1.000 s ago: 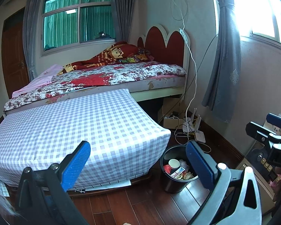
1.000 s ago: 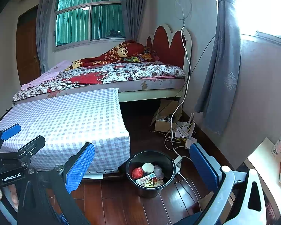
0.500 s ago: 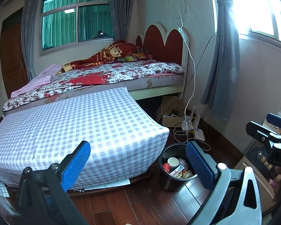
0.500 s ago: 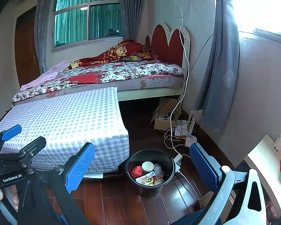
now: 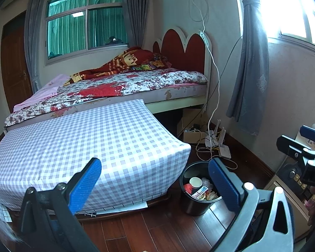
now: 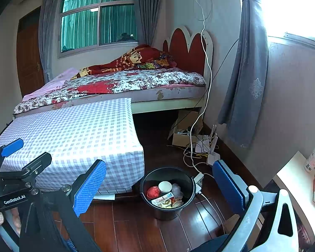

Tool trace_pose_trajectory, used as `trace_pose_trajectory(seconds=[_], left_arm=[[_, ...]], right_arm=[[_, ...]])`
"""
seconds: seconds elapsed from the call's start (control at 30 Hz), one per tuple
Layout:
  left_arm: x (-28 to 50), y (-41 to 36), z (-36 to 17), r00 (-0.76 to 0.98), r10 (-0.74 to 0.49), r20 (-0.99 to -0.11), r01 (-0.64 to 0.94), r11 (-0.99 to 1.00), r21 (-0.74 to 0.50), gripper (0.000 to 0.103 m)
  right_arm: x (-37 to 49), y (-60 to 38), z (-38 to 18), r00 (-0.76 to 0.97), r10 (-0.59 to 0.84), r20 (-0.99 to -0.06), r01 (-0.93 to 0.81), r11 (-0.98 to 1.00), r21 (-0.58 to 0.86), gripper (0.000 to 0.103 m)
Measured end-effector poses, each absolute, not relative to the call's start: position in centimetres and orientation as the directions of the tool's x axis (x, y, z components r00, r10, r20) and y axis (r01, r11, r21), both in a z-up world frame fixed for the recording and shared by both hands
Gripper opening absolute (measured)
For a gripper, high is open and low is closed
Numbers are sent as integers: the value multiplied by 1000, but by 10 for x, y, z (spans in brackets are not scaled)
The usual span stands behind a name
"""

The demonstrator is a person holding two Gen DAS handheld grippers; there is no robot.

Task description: Collect trash

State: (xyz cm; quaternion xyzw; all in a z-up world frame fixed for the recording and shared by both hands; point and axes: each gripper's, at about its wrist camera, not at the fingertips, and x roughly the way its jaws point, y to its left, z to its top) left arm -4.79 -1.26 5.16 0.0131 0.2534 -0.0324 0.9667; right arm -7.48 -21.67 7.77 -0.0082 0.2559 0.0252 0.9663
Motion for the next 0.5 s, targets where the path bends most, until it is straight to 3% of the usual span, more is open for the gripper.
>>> trace_pose_trajectory(seconds=[0.5], left_arm=[[-48, -13, 52, 869, -64, -490, 77, 997, 7, 102]], right_arm=[[-75, -215, 78, 866, 42, -498, -52, 999, -7, 102]])
